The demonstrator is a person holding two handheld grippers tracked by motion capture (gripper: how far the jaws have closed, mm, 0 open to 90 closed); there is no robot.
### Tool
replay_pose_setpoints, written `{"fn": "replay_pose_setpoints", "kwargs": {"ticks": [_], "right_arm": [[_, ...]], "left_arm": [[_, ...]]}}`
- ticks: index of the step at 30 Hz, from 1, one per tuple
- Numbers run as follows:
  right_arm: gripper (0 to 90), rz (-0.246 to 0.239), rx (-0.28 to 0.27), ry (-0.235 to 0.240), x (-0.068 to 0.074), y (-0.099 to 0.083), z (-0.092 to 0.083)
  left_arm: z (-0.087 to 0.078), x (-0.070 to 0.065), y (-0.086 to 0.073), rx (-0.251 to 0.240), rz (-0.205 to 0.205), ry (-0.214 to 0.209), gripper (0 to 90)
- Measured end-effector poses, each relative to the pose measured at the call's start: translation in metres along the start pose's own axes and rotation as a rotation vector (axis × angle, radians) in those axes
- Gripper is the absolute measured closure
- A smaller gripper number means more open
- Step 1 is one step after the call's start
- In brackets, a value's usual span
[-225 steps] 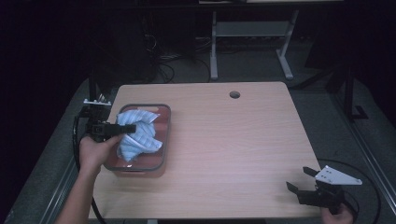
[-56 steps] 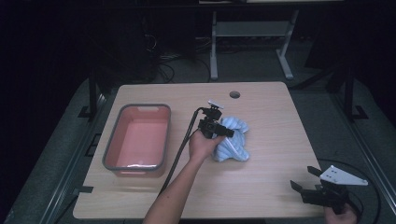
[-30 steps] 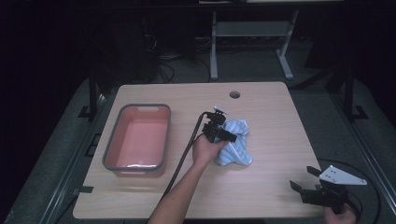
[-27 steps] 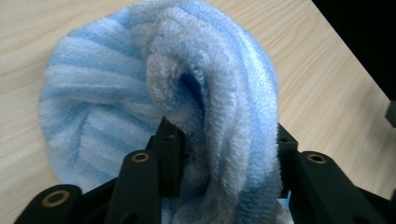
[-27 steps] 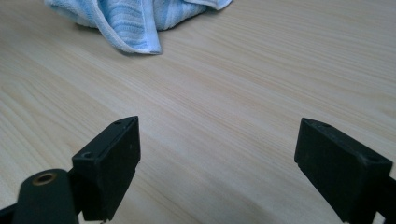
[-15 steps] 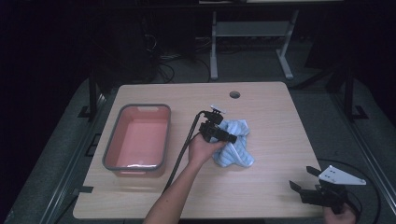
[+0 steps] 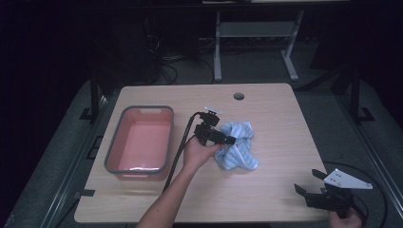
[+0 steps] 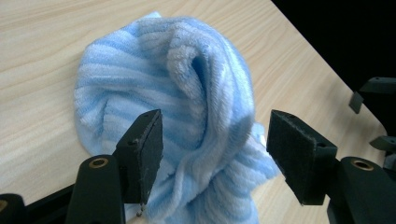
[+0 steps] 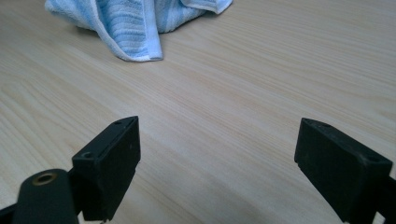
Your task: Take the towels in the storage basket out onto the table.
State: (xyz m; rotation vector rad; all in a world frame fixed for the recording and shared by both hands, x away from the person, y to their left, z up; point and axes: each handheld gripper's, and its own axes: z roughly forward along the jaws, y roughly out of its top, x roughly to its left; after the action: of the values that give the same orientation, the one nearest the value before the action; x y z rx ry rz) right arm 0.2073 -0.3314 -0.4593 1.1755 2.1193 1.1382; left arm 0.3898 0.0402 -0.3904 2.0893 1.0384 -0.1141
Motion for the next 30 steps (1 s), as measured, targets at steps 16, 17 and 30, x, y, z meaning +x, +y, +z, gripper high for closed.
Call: {"fn": "replay_pose_setpoints", "kwargs": {"ticks": [16, 17, 30], "right_arm": [[13.8, 0.002, 0.009, -0.009, 0.0, 0.001, 0.004], [13.8, 0.004, 0.011, -0.01, 0.0, 0.001, 0.004], [13.8, -0.001, 0.019, -0.015, 0.0, 0.0, 0.004]], "left_arm": [[-0.023, -0.003, -0.014, -0.009, 0.041, 0.01, 35.1], [-0.024, -0.002, -0.015, -0.008, 0.044, 0.012, 35.0], [-0.035, -0.001, -0.033, -0.004, 0.051, -0.004, 33.5]]}}
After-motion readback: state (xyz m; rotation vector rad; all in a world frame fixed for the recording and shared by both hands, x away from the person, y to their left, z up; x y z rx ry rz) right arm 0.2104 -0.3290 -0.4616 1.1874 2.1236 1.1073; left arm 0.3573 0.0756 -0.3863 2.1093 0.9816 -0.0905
